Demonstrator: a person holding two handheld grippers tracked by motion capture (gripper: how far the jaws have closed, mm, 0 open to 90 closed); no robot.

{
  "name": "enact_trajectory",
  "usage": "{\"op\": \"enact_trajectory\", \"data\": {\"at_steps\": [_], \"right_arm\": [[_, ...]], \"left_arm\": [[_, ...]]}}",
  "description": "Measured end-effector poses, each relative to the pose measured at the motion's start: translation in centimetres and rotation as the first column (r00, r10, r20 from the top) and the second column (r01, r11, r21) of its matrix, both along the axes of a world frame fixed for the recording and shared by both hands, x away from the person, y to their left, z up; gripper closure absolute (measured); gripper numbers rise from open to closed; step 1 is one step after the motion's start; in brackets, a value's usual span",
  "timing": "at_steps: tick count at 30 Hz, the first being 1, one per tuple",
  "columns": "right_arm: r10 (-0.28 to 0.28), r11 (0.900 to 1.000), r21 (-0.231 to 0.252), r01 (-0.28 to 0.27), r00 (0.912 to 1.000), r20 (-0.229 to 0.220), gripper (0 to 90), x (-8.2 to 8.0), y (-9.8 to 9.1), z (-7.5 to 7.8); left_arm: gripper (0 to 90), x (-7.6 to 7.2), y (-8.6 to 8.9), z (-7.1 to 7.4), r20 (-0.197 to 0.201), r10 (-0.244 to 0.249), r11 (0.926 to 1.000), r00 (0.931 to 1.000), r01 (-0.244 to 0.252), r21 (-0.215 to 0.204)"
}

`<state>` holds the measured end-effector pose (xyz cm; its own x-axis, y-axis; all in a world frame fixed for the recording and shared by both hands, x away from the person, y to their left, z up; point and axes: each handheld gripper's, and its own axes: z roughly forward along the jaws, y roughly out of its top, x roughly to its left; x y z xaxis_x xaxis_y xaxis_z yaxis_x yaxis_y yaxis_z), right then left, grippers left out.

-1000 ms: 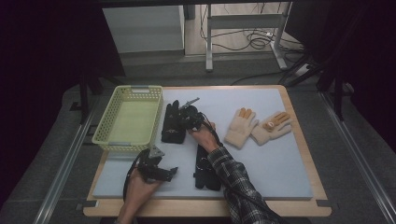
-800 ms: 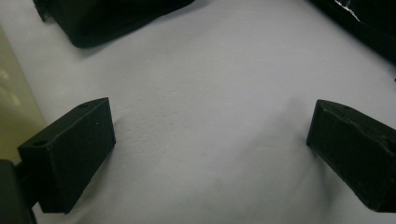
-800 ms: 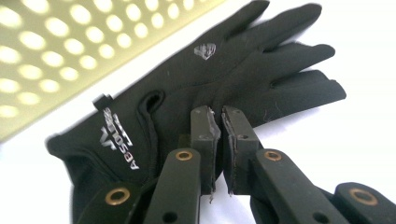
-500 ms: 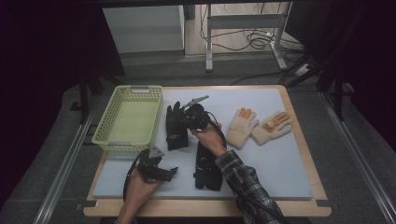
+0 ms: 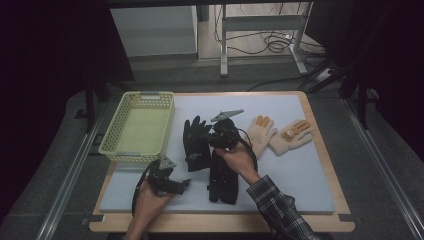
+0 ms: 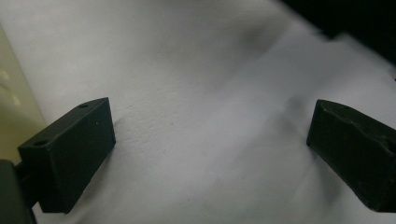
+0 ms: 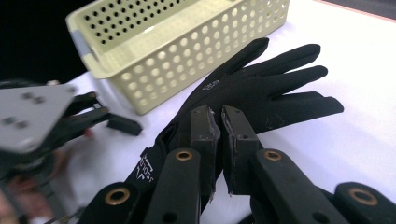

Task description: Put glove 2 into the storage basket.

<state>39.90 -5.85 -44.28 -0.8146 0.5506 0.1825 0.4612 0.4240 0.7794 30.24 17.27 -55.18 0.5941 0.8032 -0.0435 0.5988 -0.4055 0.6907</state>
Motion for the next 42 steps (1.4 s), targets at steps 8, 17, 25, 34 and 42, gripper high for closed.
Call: {"op": "enact_trajectory", "data": {"at_steps": [8, 17, 25, 34, 42], "right_arm": [[-0.042, 0.9989, 0.022, 0.043, 0.9988, -0.023, 83.0, -3.7, -3.8, 0.7], [-0.106, 0.994, 0.026, 0.107, 0.9941, -0.023, 83.0, -6.9, -7.4, -0.3], [-0.159, 0.9873, -0.01, 0.159, 0.9872, -0.018, 81.1, -7.7, -8.2, -4.3], [-0.151, 0.9838, -0.09, 0.155, 0.9873, 0.048, 51.2, -8.2, -9.3, -5.7], [-0.155, 0.9811, -0.109, 0.16, 0.9863, 0.057, 75.8, -9.0, -11.9, -5.4]], "left_arm": [[1.3, 0.0, 0.0, 0.0, 0.0, 0.001, 1.0, 1.0, -0.001, -0.001], [1.3, 0.0, -0.1, 0.0, 0.0, 0.005, 1.0, 1.0, -0.005, -0.007], [1.3, 0.0, 0.0, 0.0, -0.001, 0.005, 1.0, 1.0, -0.005, -0.006], [1.3, 0.0, 0.0, 0.0, -0.001, 0.003, 1.0, 1.0, -0.003, -0.002], [2.3, -0.3, 0.2, 0.2, -0.007, 0.0, 1.0, 1.0, 0.0, 0.003]]}}
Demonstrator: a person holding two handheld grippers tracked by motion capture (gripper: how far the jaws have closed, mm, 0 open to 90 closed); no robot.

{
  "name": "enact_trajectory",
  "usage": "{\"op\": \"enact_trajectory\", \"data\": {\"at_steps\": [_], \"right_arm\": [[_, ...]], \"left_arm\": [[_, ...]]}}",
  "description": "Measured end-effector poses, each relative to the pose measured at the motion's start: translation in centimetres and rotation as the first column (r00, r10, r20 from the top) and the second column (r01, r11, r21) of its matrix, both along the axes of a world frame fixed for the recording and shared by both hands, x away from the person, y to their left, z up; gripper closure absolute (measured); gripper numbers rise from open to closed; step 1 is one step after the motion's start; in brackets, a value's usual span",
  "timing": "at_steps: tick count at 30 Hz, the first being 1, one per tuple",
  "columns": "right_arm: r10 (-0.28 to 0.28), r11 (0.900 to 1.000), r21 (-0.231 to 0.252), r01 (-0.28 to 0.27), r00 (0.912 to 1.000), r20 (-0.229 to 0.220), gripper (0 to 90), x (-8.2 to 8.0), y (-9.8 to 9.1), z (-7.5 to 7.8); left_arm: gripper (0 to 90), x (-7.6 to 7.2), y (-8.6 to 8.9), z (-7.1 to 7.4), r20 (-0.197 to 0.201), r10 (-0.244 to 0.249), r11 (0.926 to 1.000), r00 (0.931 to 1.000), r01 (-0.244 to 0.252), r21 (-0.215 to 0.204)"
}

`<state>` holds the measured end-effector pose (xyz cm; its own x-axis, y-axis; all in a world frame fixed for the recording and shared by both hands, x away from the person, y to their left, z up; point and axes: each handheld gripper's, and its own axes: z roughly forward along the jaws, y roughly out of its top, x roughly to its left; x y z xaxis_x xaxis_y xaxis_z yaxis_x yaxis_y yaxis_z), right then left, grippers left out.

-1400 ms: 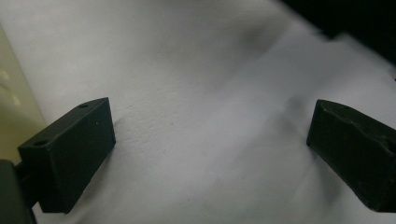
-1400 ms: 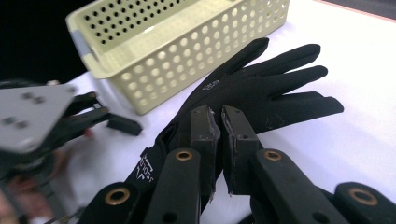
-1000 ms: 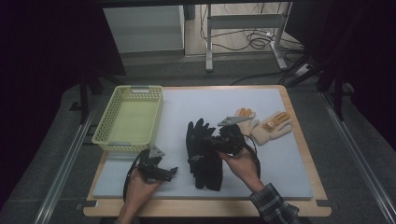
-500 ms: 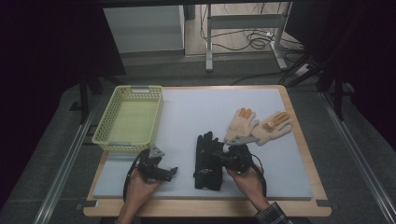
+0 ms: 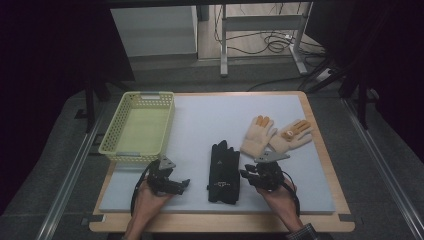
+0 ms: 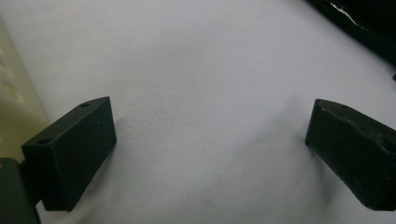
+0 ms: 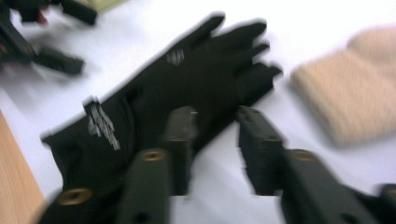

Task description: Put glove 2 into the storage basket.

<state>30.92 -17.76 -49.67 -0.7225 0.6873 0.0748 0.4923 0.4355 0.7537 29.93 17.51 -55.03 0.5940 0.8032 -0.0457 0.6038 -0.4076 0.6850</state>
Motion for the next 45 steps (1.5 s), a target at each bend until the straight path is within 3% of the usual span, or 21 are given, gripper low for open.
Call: {"op": "enact_trajectory", "data": {"at_steps": [5, 13, 20, 38, 45], "right_arm": [[0.05, 0.9983, -0.031, -0.05, 0.9986, -0.016, 83.5, -1.0, -0.3, -1.7], [0.12, 0.99, -0.074, -0.12, 0.9928, -0.002, 85.6, -2.0, 1.7, -3.4], [0.137, 0.9897, -0.04, -0.137, 0.9905, -0.004, 85.4, -1.8, 2.8, -3.7], [0.172, 0.9838, -0.054, -0.171, 0.985, 0.014, 83.2, -0.1, 8.5, -4.1], [0.182, 0.9823, -0.048, -0.181, 0.983, 0.023, 80.6, 0.1, 9.2, -4.2]], "left_arm": [[1.4, -0.3, 1.0, 0.0, -0.014, 0.012, 0.9999, 0.9998, -0.012, 0.009], [1.4, -0.6, 1.8, -0.2, 0.007, -0.023, 0.9997, 0.9997, 0.023, -0.002], [3.6, -0.5, 2.5, -0.2, 0.012, -0.063, 0.998, 0.9979, 0.063, -0.005], [3.6, -0.5, 2.5, -0.2, 0.01, -0.064, 0.998, 0.9979, 0.064, -0.005], [3.5, -0.5, 2.5, -0.3, 0.011, -0.061, 0.998, 0.9981, 0.061, -0.015]]}}
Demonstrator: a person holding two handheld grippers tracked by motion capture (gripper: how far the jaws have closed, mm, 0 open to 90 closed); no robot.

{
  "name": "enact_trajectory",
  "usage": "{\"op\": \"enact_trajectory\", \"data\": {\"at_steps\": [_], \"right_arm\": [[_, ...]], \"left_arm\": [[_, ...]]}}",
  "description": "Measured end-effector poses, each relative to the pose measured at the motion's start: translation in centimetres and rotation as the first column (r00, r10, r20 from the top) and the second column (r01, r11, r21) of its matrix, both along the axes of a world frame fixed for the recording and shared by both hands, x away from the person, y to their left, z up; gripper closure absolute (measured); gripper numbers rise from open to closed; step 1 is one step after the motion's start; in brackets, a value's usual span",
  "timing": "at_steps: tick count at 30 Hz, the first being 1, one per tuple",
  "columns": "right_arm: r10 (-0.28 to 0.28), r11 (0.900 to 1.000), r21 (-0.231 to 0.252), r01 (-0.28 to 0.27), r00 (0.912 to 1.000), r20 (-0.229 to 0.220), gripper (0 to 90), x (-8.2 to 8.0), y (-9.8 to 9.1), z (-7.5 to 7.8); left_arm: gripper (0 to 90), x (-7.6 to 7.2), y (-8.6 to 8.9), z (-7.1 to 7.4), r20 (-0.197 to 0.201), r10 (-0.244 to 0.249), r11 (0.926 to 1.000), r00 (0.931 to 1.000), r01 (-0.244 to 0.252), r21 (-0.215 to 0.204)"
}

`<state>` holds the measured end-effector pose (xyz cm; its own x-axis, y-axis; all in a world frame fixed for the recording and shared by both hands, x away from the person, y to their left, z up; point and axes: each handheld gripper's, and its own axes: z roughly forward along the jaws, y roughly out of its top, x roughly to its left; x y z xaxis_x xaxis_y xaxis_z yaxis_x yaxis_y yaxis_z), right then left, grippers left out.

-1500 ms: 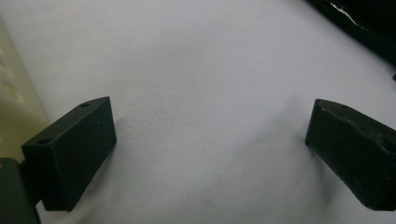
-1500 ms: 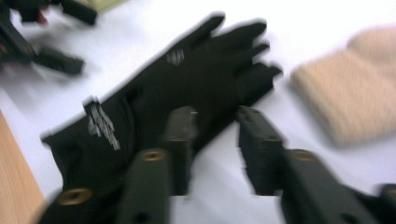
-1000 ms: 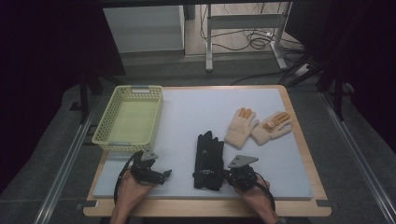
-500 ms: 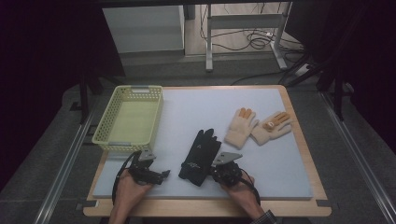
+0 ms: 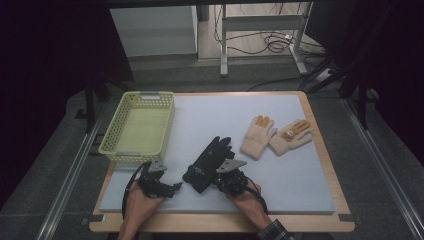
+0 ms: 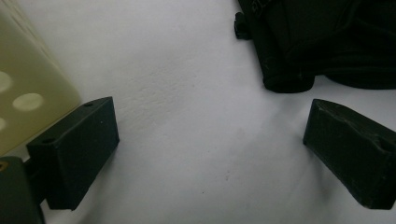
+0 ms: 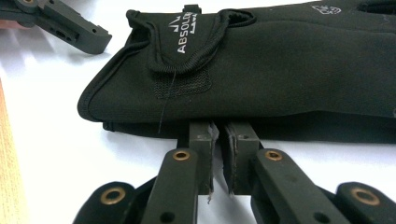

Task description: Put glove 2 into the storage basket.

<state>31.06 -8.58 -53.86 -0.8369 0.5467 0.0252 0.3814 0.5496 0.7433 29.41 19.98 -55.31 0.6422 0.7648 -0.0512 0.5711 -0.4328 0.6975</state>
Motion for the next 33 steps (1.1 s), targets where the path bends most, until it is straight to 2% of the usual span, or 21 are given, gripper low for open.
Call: {"op": "enact_trajectory", "data": {"at_steps": [1, 5, 10, 16, 17, 18, 19, 21, 23, 24, 26, 27, 30, 32, 33], "right_arm": [[0.01, 0.9999, 0.002, -0.01, 0.9999, -0.005, 78.0, 0.0, -0.1, 0.0], [0.021, 0.9998, 0.001, -0.02, 0.9997, -0.014, 77.1, -0.1, -0.3, 0.2], [0.013, 0.9999, 0.003, -0.013, 0.9999, 0.002, 76.3, -0.3, -1.9, 1.2], [-0.041, 0.9991, -0.002, 0.041, 0.9985, 0.035, 70.4, 0.1, -4.6, 2.4], [-0.067, 0.9977, -0.001, 0.068, 0.9971, 0.035, 69.6, 0.4, -5.7, 2.6], [-0.067, 0.9977, -0.001, 0.068, 0.9971, 0.035, 69.6, 0.4, -5.7, 2.6], [-0.093, 0.9957, -0.003, 0.093, 0.9951, 0.035, 67.4, 0.6, -6.9, 2.7], [-0.104, 0.9945, -0.004, 0.104, 0.9939, 0.036, 66.3, 0.7, -7.3, 2.7], [-0.159, 0.9872, 0.001, 0.159, 0.9866, 0.036, 61.1, 1.0, -9.3, 2.9], [-0.159, 0.9872, 0.001, 0.159, 0.9866, 0.036, 61.1, 1.0, -9.3, 2.9], [-0.192, 0.9813, -0.001, 0.193, 0.9804, 0.043, 55.7, 1.2, -10.6, 2.9], [-0.228, 0.9736, -0.001, 0.228, 0.9727, 0.043, 50.4, 1.5, -11.8, 2.9], [-0.256, 0.9666, -0.002, 0.256, 0.9658, 0.041, 46.7, 1.7, -12.9, 2.8], [-0.289, 0.9572, -0.007, 0.289, 0.9562, 0.049, 42.5, 1.9, -14.1, 2.6], [-0.317, 0.948, -0.014, 0.318, 0.947, 0.052, 37.5, 2.1, -15.3, 2.5]], "left_arm": [[3.5, 0.0, 0.0, 0.0, 0.001, 0.0, 1.0, 1.0, 0.0, 0.0], [3.5, 0.0, 0.0, 0.0, 0.001, 0.0, 1.0, 1.0, 0.0, -0.001], [3.5, 0.0, 0.0, 0.0, 0.002, 0.0, 1.0, 1.0, 0.0, -0.002], [3.5, 0.0, 0.0, 0.0, 0.001, -0.002, 1.0, 1.0, 0.002, 0.001], [3.5, 0.0, 0.0, 0.0, 0.0, -0.002, 1.0, 1.0, 0.002, 0.0], [3.5, 0.0, 0.0, 0.0, 0.0, -0.002, 1.0, 1.0, 0.002, 0.0], [3.5, 0.0, 0.0, 0.0, 0.0, 0.0, 1.0, 1.0, 0.0, -0.002], [3.5, 0.0, 0.0, 0.0, 0.0, 0.0, 1.0, 1.0, 0.0, -0.003], [3.5, 0.0, 0.0, 0.0, 0.0, 0.0, 1.0, 1.0, 0.0, -0.003], [3.4, 0.0, 0.0, 0.0, 0.0, 0.0, 1.0, 1.0, 0.0, -0.003], [3.5, 0.0, 0.0, 0.0, -0.001, 0.001, 1.0, 1.0, -0.001, -0.004], [3.5, 0.0, 0.0, 0.0, -0.002, 0.001, 1.0, 1.0, -0.001, -0.004], [3.5, 0.0, 0.0, 0.0, -0.001, 0.0, 1.0, 1.0, 0.0, -0.003], [3.5, 0.0, 0.0, 0.0, -0.001, 0.0, 1.0, 1.0, 0.0, -0.003], [3.5, 0.0, 0.1, 0.0, -0.001, -0.002, 1.0, 1.0, 0.002, 0.001]]}}
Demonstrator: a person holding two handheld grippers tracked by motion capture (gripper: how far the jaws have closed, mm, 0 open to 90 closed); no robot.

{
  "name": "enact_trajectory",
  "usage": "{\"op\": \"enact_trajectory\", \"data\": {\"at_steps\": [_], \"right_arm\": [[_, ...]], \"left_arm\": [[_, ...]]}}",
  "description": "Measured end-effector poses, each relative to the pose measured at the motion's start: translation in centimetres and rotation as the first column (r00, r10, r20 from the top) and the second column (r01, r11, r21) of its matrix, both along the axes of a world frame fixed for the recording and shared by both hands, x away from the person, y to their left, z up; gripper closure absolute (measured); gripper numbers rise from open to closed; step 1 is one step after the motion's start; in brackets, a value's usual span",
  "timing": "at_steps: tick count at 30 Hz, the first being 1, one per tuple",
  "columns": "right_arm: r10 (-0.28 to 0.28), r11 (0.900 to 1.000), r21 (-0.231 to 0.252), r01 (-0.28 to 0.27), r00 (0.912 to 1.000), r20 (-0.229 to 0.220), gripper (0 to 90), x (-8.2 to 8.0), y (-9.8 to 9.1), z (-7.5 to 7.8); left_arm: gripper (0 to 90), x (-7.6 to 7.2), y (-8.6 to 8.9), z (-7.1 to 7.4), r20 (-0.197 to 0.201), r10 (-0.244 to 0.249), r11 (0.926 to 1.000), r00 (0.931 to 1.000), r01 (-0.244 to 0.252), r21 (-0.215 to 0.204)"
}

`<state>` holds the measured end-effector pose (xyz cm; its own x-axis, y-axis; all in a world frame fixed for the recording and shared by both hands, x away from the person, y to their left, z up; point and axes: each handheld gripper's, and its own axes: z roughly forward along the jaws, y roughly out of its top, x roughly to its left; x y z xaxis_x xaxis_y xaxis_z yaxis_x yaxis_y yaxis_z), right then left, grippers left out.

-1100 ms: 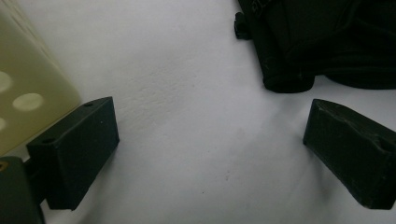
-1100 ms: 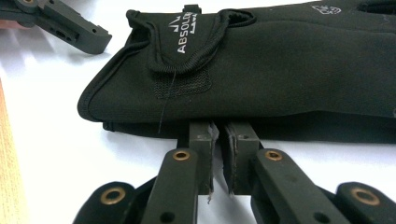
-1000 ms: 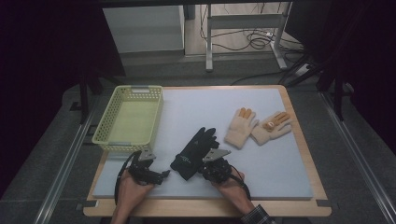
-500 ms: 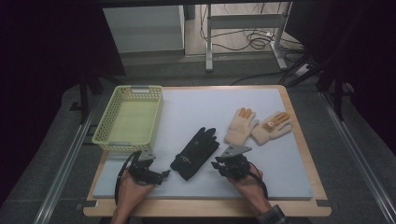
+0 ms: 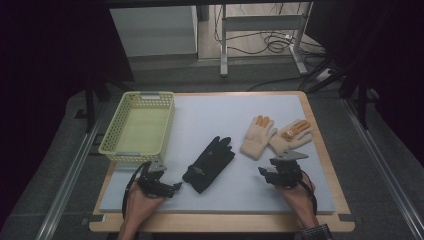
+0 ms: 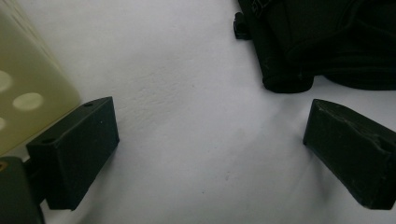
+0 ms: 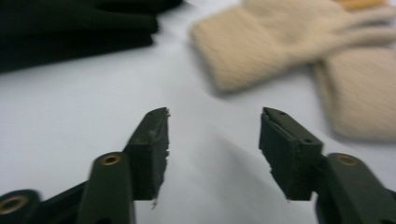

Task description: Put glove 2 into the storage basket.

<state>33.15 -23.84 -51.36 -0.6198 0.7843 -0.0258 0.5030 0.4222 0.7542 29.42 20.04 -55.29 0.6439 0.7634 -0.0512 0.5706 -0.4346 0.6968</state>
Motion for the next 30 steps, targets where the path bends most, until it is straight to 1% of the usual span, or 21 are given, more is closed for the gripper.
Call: {"op": "enact_trajectory", "data": {"at_steps": [2, 3, 4, 6, 7, 8, 9, 10, 11, 13, 15, 16, 18, 20, 24, 25, 27, 28, 29, 30], "right_arm": [[-0.011, 0.9999, -0.003, 0.011, 0.9999, 0.001, 35.7, 0.0, -0.3, -0.1], [-0.021, 0.9997, -0.009, 0.021, 0.9997, 0.008, 33.4, 0.1, -0.8, -0.2], [-0.044, 0.9987, -0.025, 0.044, 0.999, 0.003, 29.0, 0.2, -1.5, -0.4], [-0.049, 0.9983, -0.032, 0.049, 0.9988, 0.002, 27.6, 0.2, -1.7, -0.5], [-0.057, 0.9975, -0.042, 0.057, 0.9984, 0.002, 26.1, 0.2, -2.0, -0.8], [-0.064, 0.9967, -0.051, 0.063, 0.9979, -0.01, 22.5, 0.3, -2.3, -1.3], [-0.065, 0.9965, -0.055, 0.064, 0.9978, -0.015, 20.8, 0.3, -2.4, -1.6], [-0.065, 0.9965, -0.055, 0.064, 0.9978, -0.015, 20.8, 0.3, -2.4, -1.6], [-0.073, 0.9971, -0.021, 0.073, 0.9971, -0.02, 19.7, 0.4, -2.7, -1.7], [-0.066, 0.9968, -0.045, 0.065, 0.9977, -0.012, 18.2, 0.4, -2.5, -1.7], [-0.071, 0.9963, -0.048, 0.071, 0.9974, -0.01, 17.7, 0.3, -2.5, -1.7], [-0.074, 0.9963, -0.045, 0.073, 0.9972, -0.01, 17.6, 0.3, -2.5, -1.8], [-0.073, 0.9964, -0.043, 0.073, 0.9973, -0.011, 17.6, 0.3, -2.5, -1.8], [-0.073, 0.9964, -0.043, 0.073, 0.9973, -0.009, 17.6, 0.3, -2.5, -1.8], [-0.073, 0.9964, -0.044, 0.073, 0.9973, -0.006, 17.6, 0.3, -2.5, -1.8], [-0.073, 0.9964, -0.044, 0.073, 0.9973, -0.006, 17.6, 0.3, -2.5, -1.8], [-0.073, 0.9964, -0.044, 0.072, 0.9973, -0.006, 17.6, 0.3, -2.5, -1.8], [-0.073, 0.9963, -0.045, 0.073, 0.9973, -0.006, 17.6, 0.3, -2.5, -1.8], [-0.073, 0.9964, -0.044, 0.073, 0.9973, -0.006, 17.6, 0.3, -2.5, -1.8], [-0.073, 0.9964, -0.044, 0.073, 0.9973, -0.006, 17.6, 0.3, -2.5, -1.8]], "left_arm": [[3.5, 0.0, 0.0, 0.0, 0.0, 0.0, 1.0, 1.0, 0.0, 0.0], [3.5, 0.0, 0.0, 0.0, 0.0, 0.0, 1.0, 1.0, 0.0, 0.0], [3.5, 0.0, 0.0, 0.0, 0.0, 0.0, 1.0, 1.0, 0.0, -0.001], [3.6, 0.0, 0.0, 0.0, 0.0, 0.0, 1.0, 1.0, 0.0, -0.001], [3.6, 0.0, 0.0, 0.0, 0.0, 0.0, 1.0, 1.0, 0.0, -0.001], [3.6, 0.0, 0.0, 0.0, 0.0, 0.001, 1.0, 1.0, -0.001, 0.0], [3.6, -0.1, -0.1, 0.0, 0.001, 0.009, 1.0, 1.0, -0.009, -0.004], [3.6, -0.1, -0.1, 0.0, 0.001, 0.009, 1.0, 1.0, -0.009, -0.004], [3.3, -0.2, -0.2, 0.1, -0.003, 0.016, 0.9999, 0.9999, -0.016, 0.004], [2.6, -0.2, -0.3, 0.3, -0.018, 0.017, 0.9997, 0.9997, -0.016, 0.015], [2.5, -0.3, -0.3, 0.5, -0.023, 0.015, 0.9998, 0.9996, -0.014, 0.017], [2.1, -0.3, -0.3, 0.7, -0.019, 0.005, 0.9999, 0.9998, -0.005, 0.017], [2.0, -0.5, -0.5, 1.0, -0.023, 0.002, 1.0, 0.9997, -0.002, -0.006], [1.4, -0.6, -0.7, 1.5, -0.028, -0.006, 0.9998, 0.9996, 0.006, -0.017], [0.0, -0.8, -1.5, 2.4, -0.048, -0.038, 0.9979, 0.9981, 0.036, -0.054], [0.0, -0.8, -2.0, 2.9, -0.055, -0.046, 0.997, 0.9975, 0.042, -0.064], [0.0, -0.8, -2.2, 3.1, -0.056, -0.049, 0.9966, 0.9972, 0.046, -0.069], [0.0, -0.8, -2.6, 3.5, -0.056, -0.055, 0.996, 0.9969, 0.051, -0.074], [0.0, -0.6, -3.3, 4.1, -0.048, -0.057, 0.9961, 0.9972, 0.053, -0.07], [0.0, -0.6, -3.3, 4.1, -0.048, -0.057, 0.9961, 0.9972, 0.053, -0.07]]}}
